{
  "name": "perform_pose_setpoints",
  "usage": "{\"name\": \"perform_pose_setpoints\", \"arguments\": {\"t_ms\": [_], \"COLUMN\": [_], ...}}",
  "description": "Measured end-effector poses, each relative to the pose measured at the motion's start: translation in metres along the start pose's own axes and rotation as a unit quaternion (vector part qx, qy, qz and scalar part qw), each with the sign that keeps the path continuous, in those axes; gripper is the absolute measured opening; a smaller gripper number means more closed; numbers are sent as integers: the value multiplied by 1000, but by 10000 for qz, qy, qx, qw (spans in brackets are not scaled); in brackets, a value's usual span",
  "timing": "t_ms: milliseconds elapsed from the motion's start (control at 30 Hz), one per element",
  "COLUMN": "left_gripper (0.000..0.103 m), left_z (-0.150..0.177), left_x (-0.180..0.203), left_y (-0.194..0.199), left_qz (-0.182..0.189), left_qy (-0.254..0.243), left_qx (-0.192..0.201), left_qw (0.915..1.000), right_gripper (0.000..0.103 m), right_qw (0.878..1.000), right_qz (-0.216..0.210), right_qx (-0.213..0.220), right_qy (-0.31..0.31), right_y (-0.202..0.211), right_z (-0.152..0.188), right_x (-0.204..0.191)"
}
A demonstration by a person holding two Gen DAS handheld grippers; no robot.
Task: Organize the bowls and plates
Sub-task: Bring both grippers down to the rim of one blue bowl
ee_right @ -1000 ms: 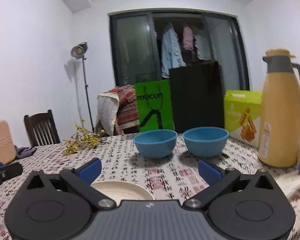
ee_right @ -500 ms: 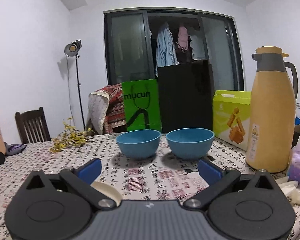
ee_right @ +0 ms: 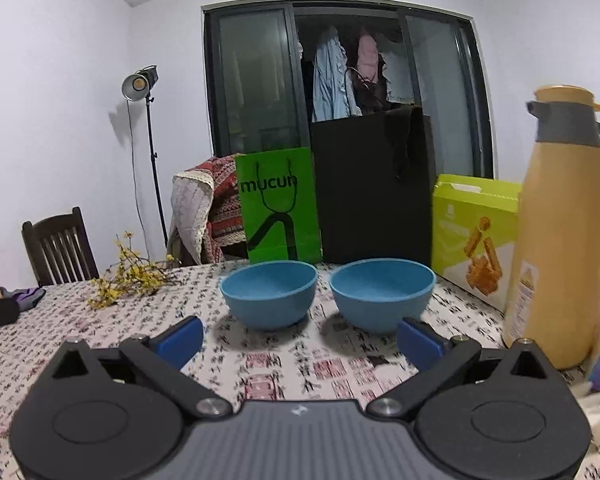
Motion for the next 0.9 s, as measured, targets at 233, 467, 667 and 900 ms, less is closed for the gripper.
{"name": "perform_pose_setpoints", "arguments": {"t_ms": [233,467,667,900], "left_gripper": [103,103,103,103], "left_z": [-21,-37,-48,-66], "left_x": [13,22,25,22], "left_y": [-17,-33,-62,-81], "left_qz": [-31,9,-110,-244], "left_qy": [72,235,396,429], "left_qx": [-143,-74,-241,-188], "left_qw": [9999,9997,9989,9986], "right_gripper": [103,103,103,103], "right_qw": [9997,9996,9990,9968], "right_qz": [-196,-212,-172,-216], "right_qx": [113,113,157,332], "right_qy": [18,-120,-382,-692], "right_y": [-17,-37,-54,-75], "right_z": [-20,-35,-49,-64], "right_x": [-10,-3,13,30]}}
Point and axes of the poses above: each gripper's, at about its wrist camera, not at the fingertips, and y roughly against the way its jaws point, x to its right, z to its underside, the point moved 3 cm from there along -y, roughly the way its jaws point, and after that the axes turned 8 degrees about -z, right-handed, at the moved point
